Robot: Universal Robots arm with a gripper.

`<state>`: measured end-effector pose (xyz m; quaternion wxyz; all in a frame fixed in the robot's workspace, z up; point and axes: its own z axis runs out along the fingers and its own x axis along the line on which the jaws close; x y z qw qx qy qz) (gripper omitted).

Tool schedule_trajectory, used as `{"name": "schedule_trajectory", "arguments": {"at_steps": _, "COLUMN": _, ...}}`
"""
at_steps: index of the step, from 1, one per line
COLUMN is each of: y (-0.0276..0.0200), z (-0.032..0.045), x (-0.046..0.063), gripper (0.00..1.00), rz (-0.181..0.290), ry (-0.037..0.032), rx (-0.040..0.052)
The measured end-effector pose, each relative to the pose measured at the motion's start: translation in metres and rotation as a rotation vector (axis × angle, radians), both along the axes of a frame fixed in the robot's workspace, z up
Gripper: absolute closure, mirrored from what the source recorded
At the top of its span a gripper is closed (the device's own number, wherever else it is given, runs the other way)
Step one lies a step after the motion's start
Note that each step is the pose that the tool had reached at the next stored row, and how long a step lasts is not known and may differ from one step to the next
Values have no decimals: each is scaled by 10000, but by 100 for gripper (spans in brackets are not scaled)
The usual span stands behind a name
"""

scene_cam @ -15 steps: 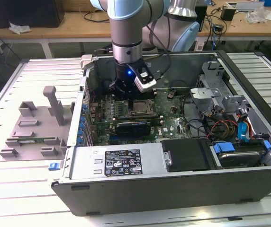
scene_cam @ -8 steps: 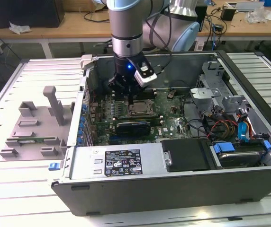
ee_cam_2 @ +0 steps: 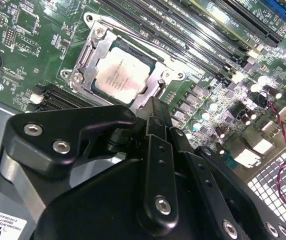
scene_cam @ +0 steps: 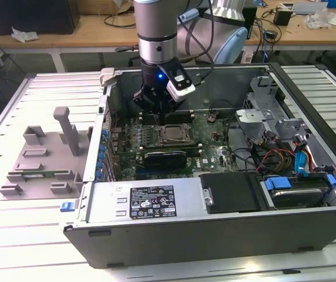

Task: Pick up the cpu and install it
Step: 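Close the cpu cover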

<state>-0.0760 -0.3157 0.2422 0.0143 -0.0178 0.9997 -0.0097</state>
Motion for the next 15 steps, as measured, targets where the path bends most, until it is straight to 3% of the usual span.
{"name": "schedule_trajectory", "arguments": {"at_steps": 5, "y": 0, "z": 0, "x": 121, "gripper": 89, "rz": 1, "ry": 0, "rx": 0}}
{"name": "schedule_trajectory", "arguments": {"at_steps": 9, "y": 0, "z": 0, "x": 343, "gripper": 89, "rz": 1, "ry": 0, "rx": 0}}
{"name": "schedule_trajectory", "arguments": {"at_steps": 15, "y": -49, "z": -2, "x": 358, "gripper": 89, "rz": 0, "ry": 0, "rx": 0}}
